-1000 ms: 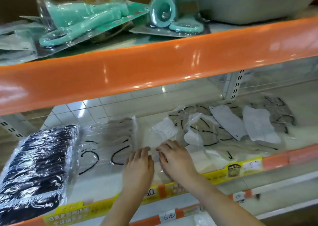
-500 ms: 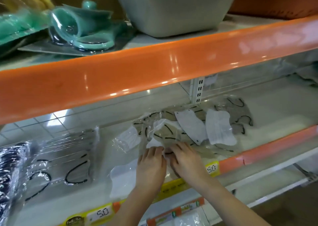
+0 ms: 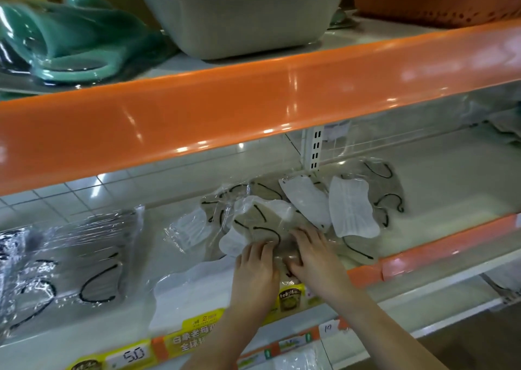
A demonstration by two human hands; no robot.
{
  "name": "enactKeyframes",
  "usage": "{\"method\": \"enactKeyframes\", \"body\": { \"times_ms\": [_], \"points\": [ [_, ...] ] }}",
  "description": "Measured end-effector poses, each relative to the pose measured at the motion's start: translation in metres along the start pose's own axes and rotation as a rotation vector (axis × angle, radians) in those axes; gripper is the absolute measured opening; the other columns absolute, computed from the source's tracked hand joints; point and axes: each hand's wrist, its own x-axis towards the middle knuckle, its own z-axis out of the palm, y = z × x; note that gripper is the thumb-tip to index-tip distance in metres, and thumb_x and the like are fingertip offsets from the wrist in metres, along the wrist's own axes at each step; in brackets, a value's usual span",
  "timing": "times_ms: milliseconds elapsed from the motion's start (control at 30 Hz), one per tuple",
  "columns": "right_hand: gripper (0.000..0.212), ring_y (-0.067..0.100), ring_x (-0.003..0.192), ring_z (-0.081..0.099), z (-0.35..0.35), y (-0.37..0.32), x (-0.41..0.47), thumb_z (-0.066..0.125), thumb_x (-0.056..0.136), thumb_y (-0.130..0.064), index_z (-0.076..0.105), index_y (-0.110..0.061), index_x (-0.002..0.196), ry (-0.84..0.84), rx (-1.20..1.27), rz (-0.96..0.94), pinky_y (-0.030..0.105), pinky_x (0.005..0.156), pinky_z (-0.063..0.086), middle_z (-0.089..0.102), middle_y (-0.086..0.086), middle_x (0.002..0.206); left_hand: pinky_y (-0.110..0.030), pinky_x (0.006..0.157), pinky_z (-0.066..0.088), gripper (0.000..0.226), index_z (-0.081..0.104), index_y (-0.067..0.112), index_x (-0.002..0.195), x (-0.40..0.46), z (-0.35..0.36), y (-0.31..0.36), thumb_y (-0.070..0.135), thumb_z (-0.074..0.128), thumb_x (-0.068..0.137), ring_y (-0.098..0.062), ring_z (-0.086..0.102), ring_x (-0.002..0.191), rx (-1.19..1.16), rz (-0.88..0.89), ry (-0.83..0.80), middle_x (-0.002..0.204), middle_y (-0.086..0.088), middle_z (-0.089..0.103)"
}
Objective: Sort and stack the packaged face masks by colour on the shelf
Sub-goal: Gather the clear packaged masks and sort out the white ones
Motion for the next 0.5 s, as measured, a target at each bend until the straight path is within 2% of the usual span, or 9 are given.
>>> {"method": "enactKeyframes", "body": {
  "times_ms": [67, 167, 333, 500],
  "points": [
    [0.068, 0.037, 0.112, 0.056, 0.0043, 0.0009, 0.0001, 0.086, 0.058, -0.031, 0.060, -0.005, 0.115, 0.028, -0.013, 0.033, 0.046, 0.089, 0.053, 0.058, 0.014, 0.116, -0.033, 0.071, 0.053, 0.039, 0.068, 0.011, 0.102, -0.0001, 0.0023, -0.0012, 0.021, 0.042, 0.074, -0.025, 0.065, 0.089, -0.022, -0.012, 0.017, 0.100, -0.005, 0.068],
    [0.069, 0.040, 0.112, 0.056, 0.0072, 0.0006, 0.0008, 0.086, 0.058, -0.030, 0.060, 0.000, 0.115, 0.062, -0.019, 0.057, 0.048, 0.092, 0.051, 0.060, 0.017, 0.115, -0.032, 0.075, 0.053, 0.038, 0.066, 0.013, 0.104, -0.0005, 0.0033, -0.0026, 0.020, 0.043, 0.075, -0.023, 0.063, 0.093, -0.053, -0.017, 0.021, 0.103, -0.003, 0.067],
    [0.052, 0.032, 0.097, 0.062, 0.0052, -0.0014, -0.0006, 0.087, 0.060, -0.026, 0.064, -0.005, 0.102, 0.137, -0.019, 0.052, 0.041, 0.079, 0.055, 0.063, 0.011, 0.098, -0.035, 0.079, 0.052, 0.038, 0.064, 0.016, 0.108, -0.0011, 0.0058, -0.0024, 0.021, 0.042, 0.077, -0.022, 0.062, 0.099, -0.085, -0.039, 0.027, 0.110, 0.000, 0.066],
    [0.029, 0.025, 0.088, 0.059, 0.0053, -0.0023, -0.0031, 0.079, 0.065, -0.002, 0.066, -0.010, 0.090, 0.216, 0.050, 0.018, 0.034, 0.074, 0.054, 0.061, 0.006, 0.090, -0.033, 0.077, 0.052, 0.036, 0.066, 0.016, 0.104, -0.0007, 0.0053, -0.0010, 0.022, 0.041, 0.078, -0.022, 0.063, 0.097, -0.097, -0.045, 0.052, 0.108, 0.000, 0.067]
  ]
}}
